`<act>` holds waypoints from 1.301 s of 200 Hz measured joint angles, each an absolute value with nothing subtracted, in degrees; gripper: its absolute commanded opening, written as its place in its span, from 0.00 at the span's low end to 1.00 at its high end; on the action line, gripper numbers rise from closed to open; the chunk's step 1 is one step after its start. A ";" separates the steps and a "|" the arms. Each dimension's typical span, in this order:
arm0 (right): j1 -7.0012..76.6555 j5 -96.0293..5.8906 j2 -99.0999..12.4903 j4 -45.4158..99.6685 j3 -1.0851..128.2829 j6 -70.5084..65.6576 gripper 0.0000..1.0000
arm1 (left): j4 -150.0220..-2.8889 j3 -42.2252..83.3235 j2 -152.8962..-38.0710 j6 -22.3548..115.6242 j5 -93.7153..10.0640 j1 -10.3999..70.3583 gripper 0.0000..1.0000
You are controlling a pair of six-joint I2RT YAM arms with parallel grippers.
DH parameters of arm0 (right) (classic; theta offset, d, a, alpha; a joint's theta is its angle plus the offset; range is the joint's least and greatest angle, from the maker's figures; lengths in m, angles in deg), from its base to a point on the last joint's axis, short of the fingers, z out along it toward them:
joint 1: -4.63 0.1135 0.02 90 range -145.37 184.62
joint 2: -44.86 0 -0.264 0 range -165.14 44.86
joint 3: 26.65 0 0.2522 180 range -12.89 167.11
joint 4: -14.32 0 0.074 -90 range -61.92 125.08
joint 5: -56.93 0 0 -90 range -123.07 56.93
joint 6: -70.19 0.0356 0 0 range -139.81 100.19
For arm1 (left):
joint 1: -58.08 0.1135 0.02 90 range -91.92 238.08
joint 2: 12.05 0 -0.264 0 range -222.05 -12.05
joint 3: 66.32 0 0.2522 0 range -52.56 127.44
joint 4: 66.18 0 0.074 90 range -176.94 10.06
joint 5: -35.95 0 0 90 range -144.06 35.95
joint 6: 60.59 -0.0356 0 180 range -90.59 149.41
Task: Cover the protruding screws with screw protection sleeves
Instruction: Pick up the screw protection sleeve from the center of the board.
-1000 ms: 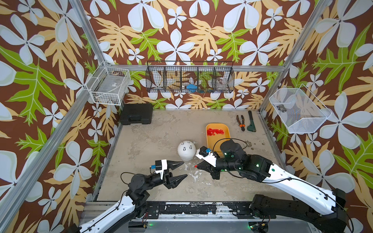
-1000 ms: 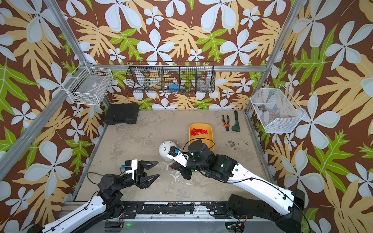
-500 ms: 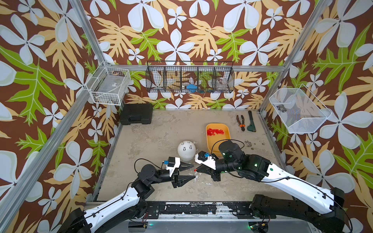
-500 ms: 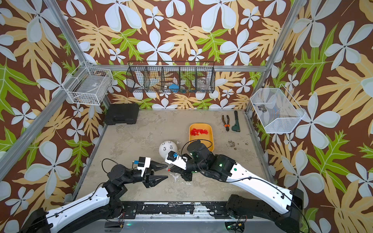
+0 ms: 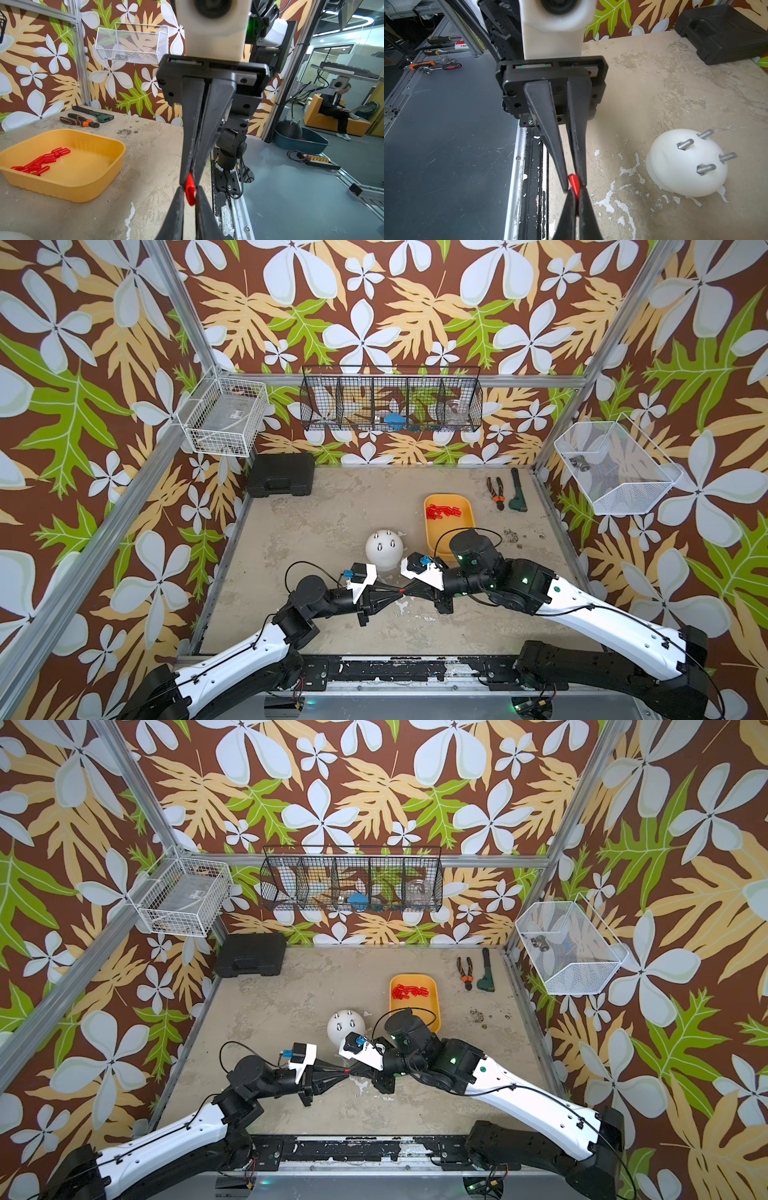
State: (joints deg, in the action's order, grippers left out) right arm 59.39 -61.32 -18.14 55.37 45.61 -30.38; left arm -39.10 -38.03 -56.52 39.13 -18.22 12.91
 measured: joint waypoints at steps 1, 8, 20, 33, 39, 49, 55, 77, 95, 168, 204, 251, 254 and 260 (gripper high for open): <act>59.39 -61.30 -18.14 55.37 45.61 -30.38 0.01 | -39.10 -38.03 -56.50 39.11 -18.22 12.91 0.14; 59.39 -61.30 -18.21 55.34 45.59 -30.47 0.01 | -39.10 -38.03 -56.28 39.09 -18.26 12.91 0.13; 59.43 -61.25 -18.23 55.32 45.48 -30.55 0.01 | -39.12 -38.05 -56.00 38.93 -18.61 12.91 0.10; 59.43 -61.25 -18.23 55.30 45.30 -30.55 0.01 | -39.32 -38.05 -55.82 38.52 -18.79 12.91 0.09; 59.43 -61.23 -18.23 55.32 45.30 -30.55 0.01 | -39.36 -38.05 -55.84 38.52 -18.90 12.91 0.04; 59.43 -61.19 -18.23 55.32 45.30 -30.55 0.01 | -39.34 -38.05 -55.95 38.50 -18.88 12.91 0.00; 59.43 -61.15 -18.21 55.41 45.30 -30.57 0.01 | -39.32 -38.05 -56.11 38.19 -18.85 12.91 0.00; 59.43 -60.99 -18.25 56.22 45.30 -30.57 0.01 | -38.90 -37.92 -57.46 38.19 -18.05 12.89 0.00; 59.43 -60.23 -18.27 56.70 45.32 -30.57 0.01 | -38.94 -37.55 -58.31 38.17 -17.81 12.89 0.00; 59.54 -58.28 -17.49 54.43 45.00 -30.16 0.27 | -37.63 -38.56 -56.50 38.82 -19.79 12.87 0.00; 59.08 -54.44 -13.53 49.75 43.51 -28.76 0.48 | -36.54 -39.50 -53.22 41.99 -26.88 13.17 0.00; 50.19 -53.63 -5.25 31.89 34.92 -20.72 0.55 | -22.38 -41.53 -57.96 57.86 -26.64 24.76 0.00; 48.63 -54.24 -4.96 30.21 34.13 -19.62 0.55 | -21.22 -41.59 -58.56 59.11 -26.09 25.63 0.00; 44.68 -56.86 -4.79 25.47 32.30 -16.41 0.56 | -18.33 -41.62 -59.82 61.99 -25.00 27.36 0.00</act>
State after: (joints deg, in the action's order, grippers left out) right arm 44.68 -56.86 -4.79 25.47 32.30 -16.41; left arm -18.33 -41.62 -59.82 61.99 -25.00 27.36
